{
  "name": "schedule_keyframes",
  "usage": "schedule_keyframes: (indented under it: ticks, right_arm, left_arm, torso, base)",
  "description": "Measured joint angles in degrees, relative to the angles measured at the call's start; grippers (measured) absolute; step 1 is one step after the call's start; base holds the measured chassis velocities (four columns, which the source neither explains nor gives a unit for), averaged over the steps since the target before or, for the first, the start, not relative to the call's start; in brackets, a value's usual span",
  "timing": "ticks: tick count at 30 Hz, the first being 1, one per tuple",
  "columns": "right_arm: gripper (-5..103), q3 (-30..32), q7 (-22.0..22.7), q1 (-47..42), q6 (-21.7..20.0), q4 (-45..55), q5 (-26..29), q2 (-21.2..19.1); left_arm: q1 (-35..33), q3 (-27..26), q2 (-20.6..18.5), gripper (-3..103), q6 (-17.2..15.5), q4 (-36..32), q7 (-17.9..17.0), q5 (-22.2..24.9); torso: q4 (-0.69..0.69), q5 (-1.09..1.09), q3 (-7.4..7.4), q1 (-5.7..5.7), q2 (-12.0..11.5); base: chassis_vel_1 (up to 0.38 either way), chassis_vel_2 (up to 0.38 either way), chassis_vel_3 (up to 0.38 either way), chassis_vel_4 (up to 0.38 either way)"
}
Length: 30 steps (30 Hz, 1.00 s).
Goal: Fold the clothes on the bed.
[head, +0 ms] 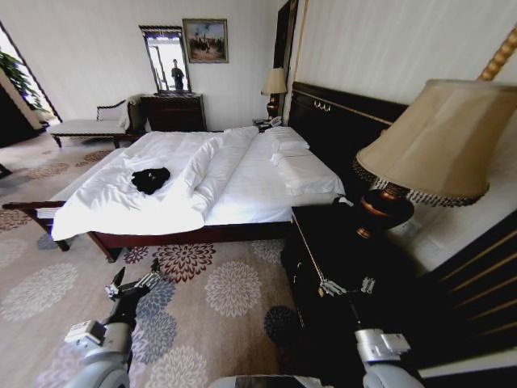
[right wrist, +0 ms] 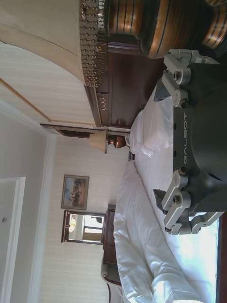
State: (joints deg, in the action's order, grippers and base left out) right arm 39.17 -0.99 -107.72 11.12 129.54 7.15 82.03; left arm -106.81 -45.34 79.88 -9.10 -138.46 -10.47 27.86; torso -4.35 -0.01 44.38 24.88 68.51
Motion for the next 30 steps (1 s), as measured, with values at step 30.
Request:
schedule_keyframes:
  ticks: [30]
  right_arm:
    - [100, -0.34, -0.15, 0.17, 0.56, -0.74, -0.56, 0.62]
  left_arm:
    - [0.43, 0.03, -0.41, 100, 0.52, 0.11, -0.45, -0.11]
  torso:
    - [0.00, 0.00, 0.00, 0.01, -0.01]
  base:
    - [-0.136, 0.122, 0.128, -0.122]
